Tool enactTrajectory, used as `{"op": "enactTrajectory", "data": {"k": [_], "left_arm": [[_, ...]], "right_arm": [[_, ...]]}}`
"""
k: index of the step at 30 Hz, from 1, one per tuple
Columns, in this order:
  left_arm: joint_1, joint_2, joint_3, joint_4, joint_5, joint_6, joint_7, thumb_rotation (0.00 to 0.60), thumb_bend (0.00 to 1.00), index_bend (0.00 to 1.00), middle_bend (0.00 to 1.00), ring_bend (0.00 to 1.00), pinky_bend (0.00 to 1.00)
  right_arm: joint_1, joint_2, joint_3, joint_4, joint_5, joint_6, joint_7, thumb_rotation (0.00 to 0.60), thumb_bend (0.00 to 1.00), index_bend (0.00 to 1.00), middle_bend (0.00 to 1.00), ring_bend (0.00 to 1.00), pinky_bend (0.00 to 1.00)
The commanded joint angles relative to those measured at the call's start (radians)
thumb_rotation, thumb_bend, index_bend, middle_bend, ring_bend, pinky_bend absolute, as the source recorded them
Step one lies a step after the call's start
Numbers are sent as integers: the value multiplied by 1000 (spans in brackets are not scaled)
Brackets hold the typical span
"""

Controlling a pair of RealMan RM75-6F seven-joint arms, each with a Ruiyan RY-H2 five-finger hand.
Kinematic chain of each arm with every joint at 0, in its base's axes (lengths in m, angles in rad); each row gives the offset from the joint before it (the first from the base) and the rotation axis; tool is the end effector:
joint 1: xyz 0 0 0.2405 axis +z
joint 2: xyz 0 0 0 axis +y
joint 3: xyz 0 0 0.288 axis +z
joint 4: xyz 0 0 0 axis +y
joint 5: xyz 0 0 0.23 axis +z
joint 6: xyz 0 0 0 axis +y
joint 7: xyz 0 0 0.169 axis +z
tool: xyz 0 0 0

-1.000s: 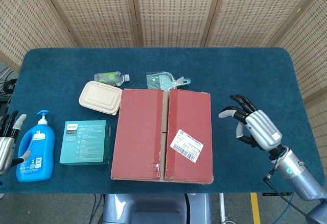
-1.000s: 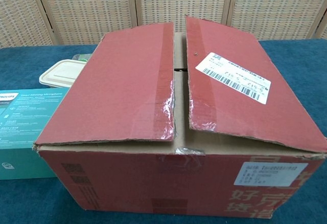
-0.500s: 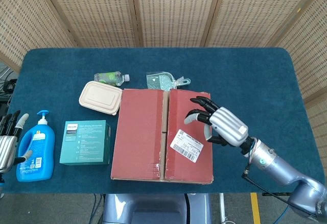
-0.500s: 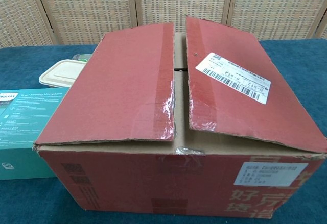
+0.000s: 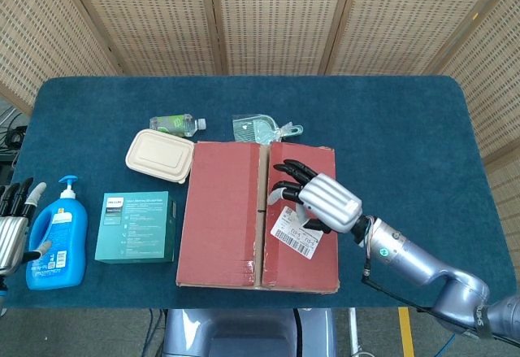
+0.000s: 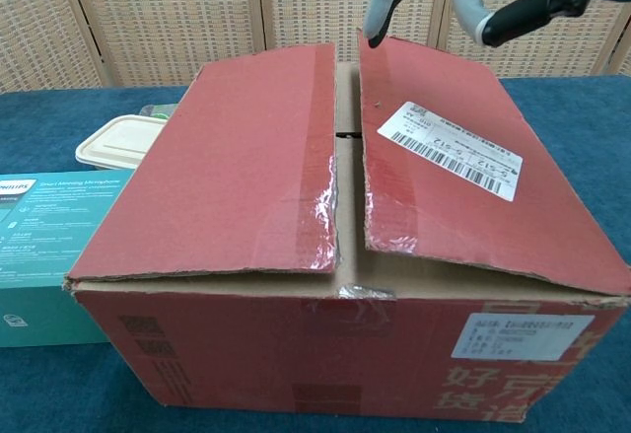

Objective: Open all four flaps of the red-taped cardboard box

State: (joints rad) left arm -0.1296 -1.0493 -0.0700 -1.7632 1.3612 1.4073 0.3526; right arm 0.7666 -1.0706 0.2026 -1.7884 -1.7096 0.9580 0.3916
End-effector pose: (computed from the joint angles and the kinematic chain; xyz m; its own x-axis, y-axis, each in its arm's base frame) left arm -0.3334 0.2258 0.1619 0.6102 0.0748 0.7887 0.7877 0.0495 -0.6141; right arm -0.0857 -0.3569 0.0889 0.2766 -0.3336 0.9012 -0.7093 -0.7036 -0.0428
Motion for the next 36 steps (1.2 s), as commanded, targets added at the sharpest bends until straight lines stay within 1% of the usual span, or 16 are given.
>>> {"op": "enactTrajectory", "data": {"k": [1,8,15,26,36], "left_arm": [[-4,0,0,1,-3,-6,-3,600,164,9,0,0,0],[-7,-2,4,7,-9,-12,-10,600,164,9,0,0,0],[-4,-5,9,17,-17,-13,-18,600,164,9,0,0,0],[-6,-10,14,18,-19,-17,-21,600,164,9,0,0,0],[-9,-11,15,15,-21,-17,-21,600,164,9,0,0,0]], "right_arm": [[26,-27,1,6,25,-26,-28,600,1000,328,311,39,0],[58,-64,0,43,49,-44,-65,600,1000,328,310,33,0],[63,-107,-8,79,86,-41,-142,600,1000,328,309,30,0],[66,-122,-32,94,97,-26,-164,600,1000,328,309,29,0],[79,-112,-30,76,93,-17,-165,600,1000,328,308,27,0]]}}
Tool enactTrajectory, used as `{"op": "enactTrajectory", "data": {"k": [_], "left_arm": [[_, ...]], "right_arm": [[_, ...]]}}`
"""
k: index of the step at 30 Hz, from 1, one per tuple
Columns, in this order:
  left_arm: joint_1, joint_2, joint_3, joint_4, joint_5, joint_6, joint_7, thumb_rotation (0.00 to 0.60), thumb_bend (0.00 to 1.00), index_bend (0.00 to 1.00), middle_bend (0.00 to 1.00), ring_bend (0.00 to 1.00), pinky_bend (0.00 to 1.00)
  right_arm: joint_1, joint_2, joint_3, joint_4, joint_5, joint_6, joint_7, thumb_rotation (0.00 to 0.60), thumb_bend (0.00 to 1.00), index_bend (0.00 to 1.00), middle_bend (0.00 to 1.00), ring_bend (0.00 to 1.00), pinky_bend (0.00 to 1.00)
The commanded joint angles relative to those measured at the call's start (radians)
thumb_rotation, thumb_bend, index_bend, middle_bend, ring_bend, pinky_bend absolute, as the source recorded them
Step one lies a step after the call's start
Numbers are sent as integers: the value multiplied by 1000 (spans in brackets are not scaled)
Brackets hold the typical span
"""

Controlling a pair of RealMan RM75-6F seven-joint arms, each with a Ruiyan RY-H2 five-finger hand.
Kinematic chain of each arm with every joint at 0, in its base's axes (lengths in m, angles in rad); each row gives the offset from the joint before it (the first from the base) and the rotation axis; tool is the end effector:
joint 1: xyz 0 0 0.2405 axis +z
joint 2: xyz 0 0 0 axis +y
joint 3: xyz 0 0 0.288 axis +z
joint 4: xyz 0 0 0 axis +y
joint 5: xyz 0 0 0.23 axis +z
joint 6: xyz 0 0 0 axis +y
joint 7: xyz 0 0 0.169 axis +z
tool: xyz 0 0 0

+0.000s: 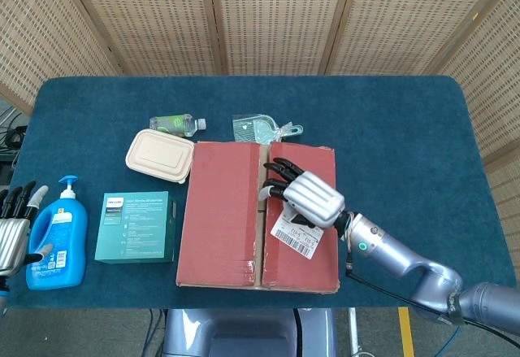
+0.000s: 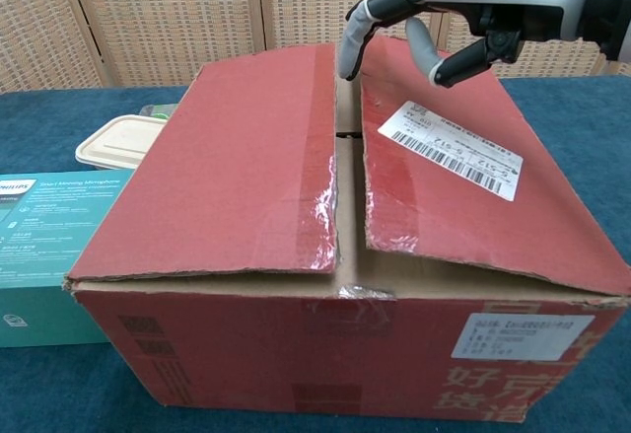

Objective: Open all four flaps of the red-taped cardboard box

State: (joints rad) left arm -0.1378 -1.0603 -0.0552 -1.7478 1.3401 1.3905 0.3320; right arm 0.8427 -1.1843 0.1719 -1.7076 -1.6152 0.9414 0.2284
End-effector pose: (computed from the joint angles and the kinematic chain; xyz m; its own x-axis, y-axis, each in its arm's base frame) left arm -0.3402 0.2250 0.1558 0.5935 0.1055 0.7979 0.7973 0.0584 -0.6008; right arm -0.0788 -0.3741 0.0544 0.3548 -0.2715 0.8946 -0.6900 -0.7218 0.0546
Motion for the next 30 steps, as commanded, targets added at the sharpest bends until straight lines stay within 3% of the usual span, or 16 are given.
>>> {"op": "enactTrajectory", "data": {"k": [1,23,30], "left_arm": [[-1,-1,1,0,1,-1,0,600,164,9,0,0,0],[1,-6,7,9,-2,-2,-16,600,165,9,0,0,0],[-1,-6,8,7,-5,-6,-14,600,165,9,0,0,0]], "right_arm": [[3,3,0,-8,-3,1,-5,600,1000,328,307,27,0],[19,-13,-11,-22,31,-12,-75,600,1000,328,304,23,0],[14,-14,-19,-14,42,-9,-85,600,1000,328,357,23,0]]}}
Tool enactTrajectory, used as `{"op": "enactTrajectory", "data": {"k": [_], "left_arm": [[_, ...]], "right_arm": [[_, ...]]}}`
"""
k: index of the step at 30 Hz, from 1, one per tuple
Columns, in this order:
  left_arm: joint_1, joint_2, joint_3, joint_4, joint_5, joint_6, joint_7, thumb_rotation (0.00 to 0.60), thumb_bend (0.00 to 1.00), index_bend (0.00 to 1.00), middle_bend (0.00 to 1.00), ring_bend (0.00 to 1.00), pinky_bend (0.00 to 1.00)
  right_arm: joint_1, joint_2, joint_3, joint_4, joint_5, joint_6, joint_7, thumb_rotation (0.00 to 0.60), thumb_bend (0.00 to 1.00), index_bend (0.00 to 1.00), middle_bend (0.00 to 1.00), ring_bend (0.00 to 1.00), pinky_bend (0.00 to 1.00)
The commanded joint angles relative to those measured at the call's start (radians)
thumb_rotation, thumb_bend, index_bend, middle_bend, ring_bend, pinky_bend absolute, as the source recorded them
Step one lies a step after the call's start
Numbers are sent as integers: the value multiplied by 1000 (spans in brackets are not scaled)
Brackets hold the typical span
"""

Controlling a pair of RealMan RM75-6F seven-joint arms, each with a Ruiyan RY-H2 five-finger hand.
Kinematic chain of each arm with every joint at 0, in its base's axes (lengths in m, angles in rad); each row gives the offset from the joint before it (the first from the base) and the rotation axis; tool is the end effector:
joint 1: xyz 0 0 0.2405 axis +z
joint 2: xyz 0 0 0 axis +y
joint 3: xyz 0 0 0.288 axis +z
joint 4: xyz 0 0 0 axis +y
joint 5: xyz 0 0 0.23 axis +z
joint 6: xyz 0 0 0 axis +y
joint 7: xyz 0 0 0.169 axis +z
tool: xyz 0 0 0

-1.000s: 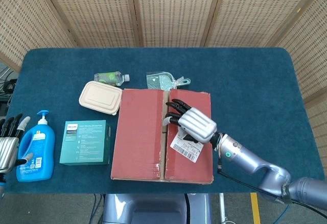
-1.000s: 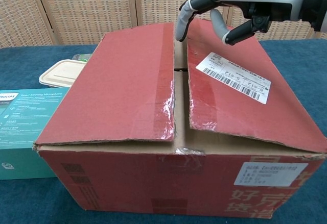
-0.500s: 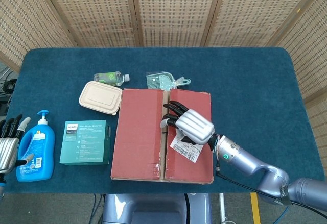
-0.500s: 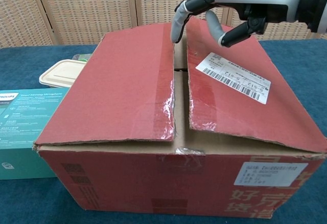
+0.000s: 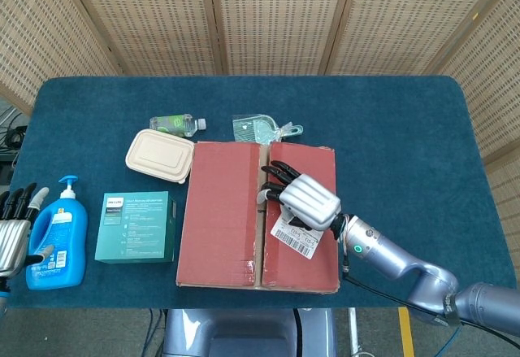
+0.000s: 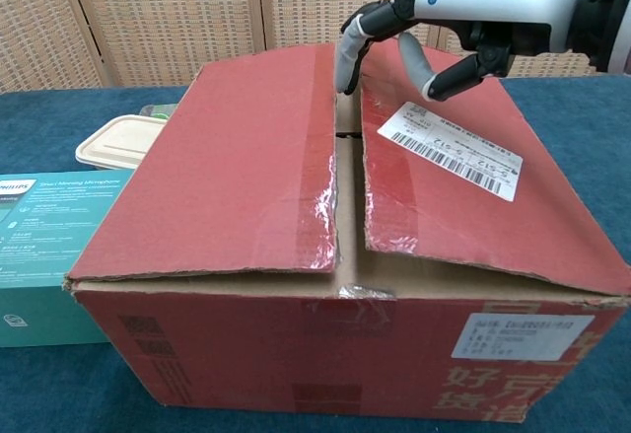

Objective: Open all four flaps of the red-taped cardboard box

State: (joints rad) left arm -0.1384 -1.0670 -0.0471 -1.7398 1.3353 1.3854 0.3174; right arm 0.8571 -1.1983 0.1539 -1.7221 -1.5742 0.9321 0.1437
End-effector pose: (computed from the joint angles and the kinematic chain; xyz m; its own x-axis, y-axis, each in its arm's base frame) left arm -0.3433 0.2233 0.1525 0.5817 0.1183 0.8047 0.8045 0.0620 -0.5907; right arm -0.0777 -0.3711 0.0455 0.3959 -0.2552 0.8821 -0.6818 -0.7251 0.0962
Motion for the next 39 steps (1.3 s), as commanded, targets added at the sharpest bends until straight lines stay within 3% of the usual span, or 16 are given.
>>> {"op": "enactTrajectory", "data": {"k": [1,13,39], "left_arm": [[-1,0,0,-1,0,0,1,600,165,9,0,0,0],[-3,0,-1,-7,2,2,2,600,166,9,0,0,0],[-11,1,-5,-15,26,12,-2,600,166,9,0,0,0]], "right_arm": [[-1,0,-2,1,1,1,-1,600,1000,328,368,23,0],[-8,21,-5,0,-13,24,0,600,1000,337,486,42,0],[-45,252,23,-101,-37,73,-3,600,1000,337,499,62,0]]}}
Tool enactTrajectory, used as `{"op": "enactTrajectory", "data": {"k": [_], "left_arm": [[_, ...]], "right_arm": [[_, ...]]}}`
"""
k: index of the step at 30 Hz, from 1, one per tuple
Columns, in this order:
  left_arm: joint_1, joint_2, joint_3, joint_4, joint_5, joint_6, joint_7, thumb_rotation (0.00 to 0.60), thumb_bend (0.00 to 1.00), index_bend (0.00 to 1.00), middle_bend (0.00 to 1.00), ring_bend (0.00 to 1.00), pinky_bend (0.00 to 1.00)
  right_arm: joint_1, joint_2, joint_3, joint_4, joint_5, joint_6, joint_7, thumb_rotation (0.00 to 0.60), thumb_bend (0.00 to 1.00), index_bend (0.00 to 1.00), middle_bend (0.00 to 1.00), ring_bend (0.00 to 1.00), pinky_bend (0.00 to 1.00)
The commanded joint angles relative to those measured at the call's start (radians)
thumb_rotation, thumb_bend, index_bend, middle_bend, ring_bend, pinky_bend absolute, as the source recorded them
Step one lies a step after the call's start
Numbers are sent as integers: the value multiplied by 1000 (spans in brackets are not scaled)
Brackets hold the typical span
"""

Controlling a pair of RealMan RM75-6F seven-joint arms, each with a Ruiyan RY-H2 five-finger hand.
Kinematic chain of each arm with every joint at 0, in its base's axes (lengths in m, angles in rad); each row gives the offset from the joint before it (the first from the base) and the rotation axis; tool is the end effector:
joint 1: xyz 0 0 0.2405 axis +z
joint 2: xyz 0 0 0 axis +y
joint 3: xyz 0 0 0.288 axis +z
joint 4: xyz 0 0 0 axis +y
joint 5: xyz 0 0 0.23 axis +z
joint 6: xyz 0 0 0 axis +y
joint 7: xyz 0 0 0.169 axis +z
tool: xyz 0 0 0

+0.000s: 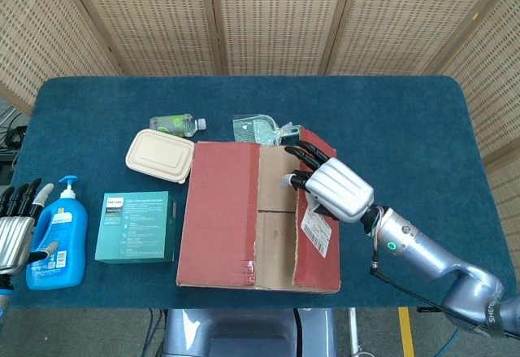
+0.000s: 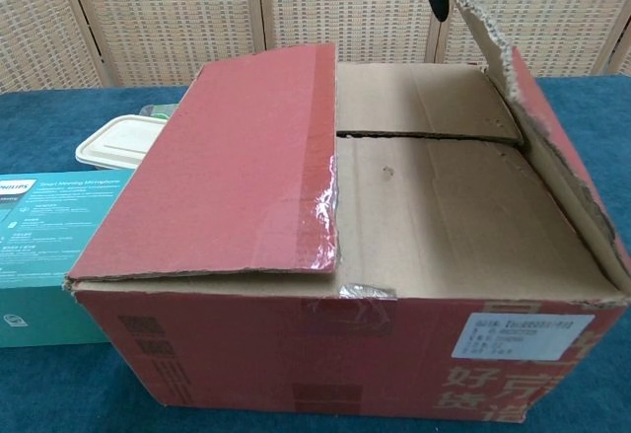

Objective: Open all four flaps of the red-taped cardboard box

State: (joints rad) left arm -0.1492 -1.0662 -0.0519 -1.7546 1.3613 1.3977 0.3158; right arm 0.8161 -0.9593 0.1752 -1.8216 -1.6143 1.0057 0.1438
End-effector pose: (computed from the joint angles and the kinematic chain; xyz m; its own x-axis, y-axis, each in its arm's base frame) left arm -0.3322 0.2281 0.1525 0.5759 0.0895 0.8126 0.8138 0.0312 -0.5803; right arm -0.0819 -0.3707 0.1280 0.4424 -0.1012 0.8911 -0.6433 -0.7282 0.2366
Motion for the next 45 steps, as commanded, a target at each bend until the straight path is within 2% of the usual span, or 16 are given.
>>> {"op": "enactTrajectory", "data": {"k": [1,17,31,38,45], "left_arm": [[-1,0,0,0,1,0,0,600,166,9,0,0,0],[-11,-4,-2,-3,6,-7,8,600,166,9,0,0,0],[-21,-3,-2,-16,7,-14,27,600,166,9,0,0,0],[-21,-6,1,-18,-2,-17,47,600,167,9,0,0,0],[-34,12,1,-29,28,-22,37,600,167,9,0,0,0]], "right_arm": [[-6,23,3,-2,5,0,-3,600,1000,337,499,61,0],[-49,156,28,6,23,31,22,600,1000,337,498,62,0],[-125,213,8,49,38,64,-19,600,1000,337,492,62,0],[-150,224,-13,86,35,53,-48,600,1000,332,416,44,0],[-176,223,-16,89,61,59,-34,600,1000,272,338,5,0]]}}
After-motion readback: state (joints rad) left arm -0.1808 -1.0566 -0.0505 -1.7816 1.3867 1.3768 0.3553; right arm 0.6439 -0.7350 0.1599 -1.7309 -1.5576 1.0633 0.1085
